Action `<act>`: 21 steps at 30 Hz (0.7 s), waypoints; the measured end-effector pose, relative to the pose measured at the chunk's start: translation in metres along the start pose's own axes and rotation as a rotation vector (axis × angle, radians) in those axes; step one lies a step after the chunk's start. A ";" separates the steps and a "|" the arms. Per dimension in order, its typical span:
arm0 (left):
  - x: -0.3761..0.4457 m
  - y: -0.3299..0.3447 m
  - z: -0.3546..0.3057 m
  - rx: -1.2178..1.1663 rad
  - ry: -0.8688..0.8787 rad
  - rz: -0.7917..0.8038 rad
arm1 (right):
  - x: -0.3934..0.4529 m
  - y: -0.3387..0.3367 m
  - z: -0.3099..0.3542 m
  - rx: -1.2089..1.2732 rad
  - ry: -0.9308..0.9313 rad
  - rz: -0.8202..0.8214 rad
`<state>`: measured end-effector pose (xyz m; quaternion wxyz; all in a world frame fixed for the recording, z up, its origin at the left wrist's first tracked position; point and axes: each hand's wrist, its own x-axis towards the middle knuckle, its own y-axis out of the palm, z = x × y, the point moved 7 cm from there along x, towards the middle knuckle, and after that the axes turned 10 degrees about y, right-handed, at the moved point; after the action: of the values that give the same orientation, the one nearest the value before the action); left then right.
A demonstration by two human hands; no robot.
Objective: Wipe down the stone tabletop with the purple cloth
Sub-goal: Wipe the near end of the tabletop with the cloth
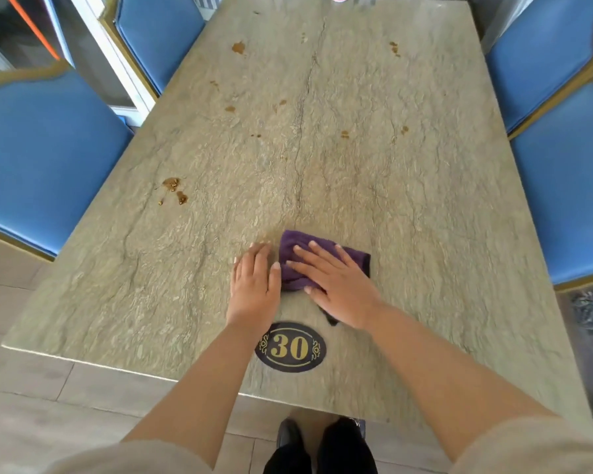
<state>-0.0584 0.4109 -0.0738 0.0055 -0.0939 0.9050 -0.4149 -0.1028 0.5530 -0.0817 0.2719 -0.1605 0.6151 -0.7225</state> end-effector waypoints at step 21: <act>-0.024 0.132 -0.145 0.331 0.458 0.379 | -0.225 -0.009 -0.172 0.175 1.211 -0.138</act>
<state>-0.0696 0.6085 -0.0798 -0.1058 0.1741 0.8045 -0.5579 -0.0217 0.8250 -0.0824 -0.1607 0.2619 0.5869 -0.7491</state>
